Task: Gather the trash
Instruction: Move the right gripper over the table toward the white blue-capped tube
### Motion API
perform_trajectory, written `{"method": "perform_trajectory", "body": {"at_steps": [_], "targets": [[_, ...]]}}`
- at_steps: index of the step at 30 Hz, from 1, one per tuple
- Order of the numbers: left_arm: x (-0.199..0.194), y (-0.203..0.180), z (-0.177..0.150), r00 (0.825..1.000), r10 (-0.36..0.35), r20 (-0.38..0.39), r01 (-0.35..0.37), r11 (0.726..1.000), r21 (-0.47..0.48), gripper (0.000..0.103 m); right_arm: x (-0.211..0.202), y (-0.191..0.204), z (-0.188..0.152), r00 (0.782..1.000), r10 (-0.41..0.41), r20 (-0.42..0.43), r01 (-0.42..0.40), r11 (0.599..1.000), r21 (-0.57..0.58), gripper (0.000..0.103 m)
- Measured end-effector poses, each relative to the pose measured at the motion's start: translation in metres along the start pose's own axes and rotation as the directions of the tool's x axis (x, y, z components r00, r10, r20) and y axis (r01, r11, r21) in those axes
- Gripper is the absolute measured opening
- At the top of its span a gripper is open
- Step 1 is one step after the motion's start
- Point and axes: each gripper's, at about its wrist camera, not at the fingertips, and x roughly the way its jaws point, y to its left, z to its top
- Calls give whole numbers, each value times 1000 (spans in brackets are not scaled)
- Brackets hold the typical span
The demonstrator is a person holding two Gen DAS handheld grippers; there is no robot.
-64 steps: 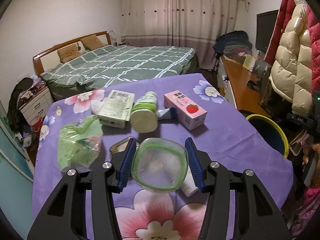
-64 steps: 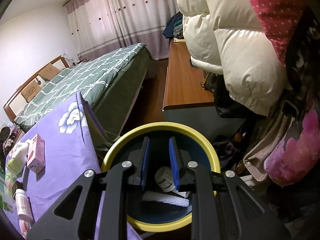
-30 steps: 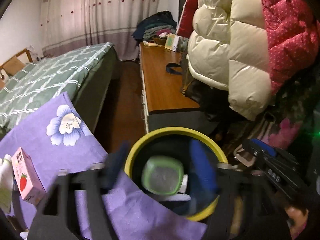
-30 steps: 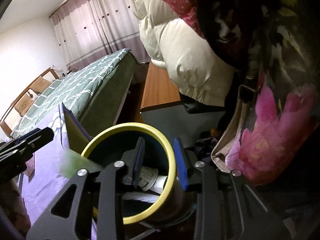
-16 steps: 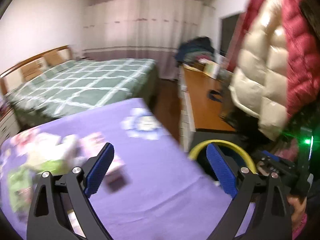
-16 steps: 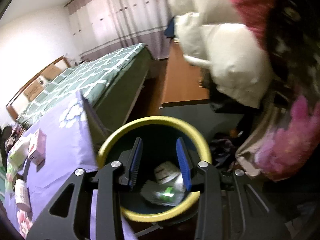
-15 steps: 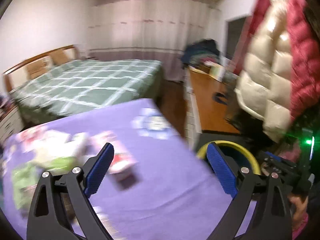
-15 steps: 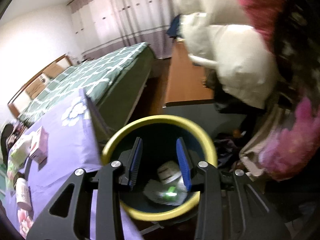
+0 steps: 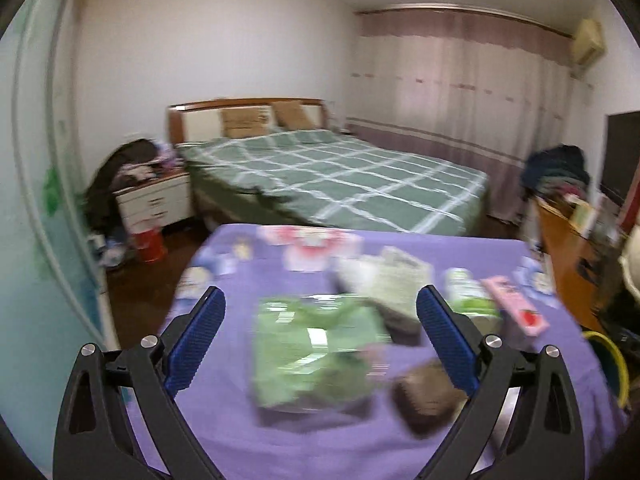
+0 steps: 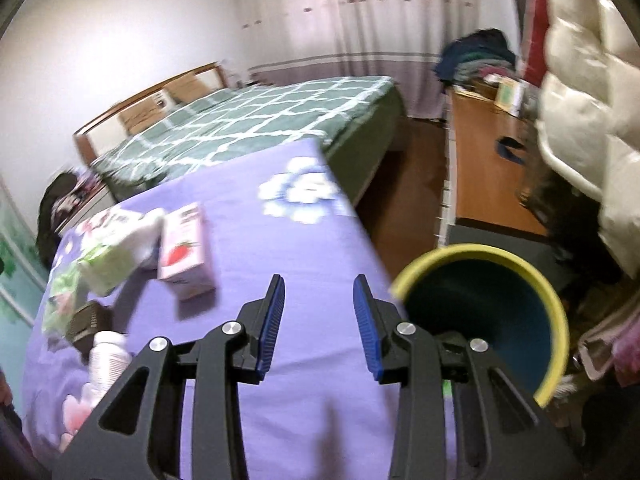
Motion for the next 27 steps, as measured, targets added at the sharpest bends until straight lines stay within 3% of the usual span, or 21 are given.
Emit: {"method": "perform_trajectory", "body": {"at_steps": [4,8,17,27], "targets": [[20,44,-12,995,101,-13,-102,994,-30,95,9,49,5,998,62,-21,-64,996,-68,34],[34,71,-24,987,155,-31,-156,986,-62,95,19,88,10,991,124,-41,-129,983,-129,34],[47,85,-36,989,147,-31,-149,986,-78,95,59,151,14,965,221,-140,-251,932,-262,34],[52,75,-36,991,131,-32,-133,989,-66,96,96,170,11,951,230,-209,-292,891,-349,29]]}}
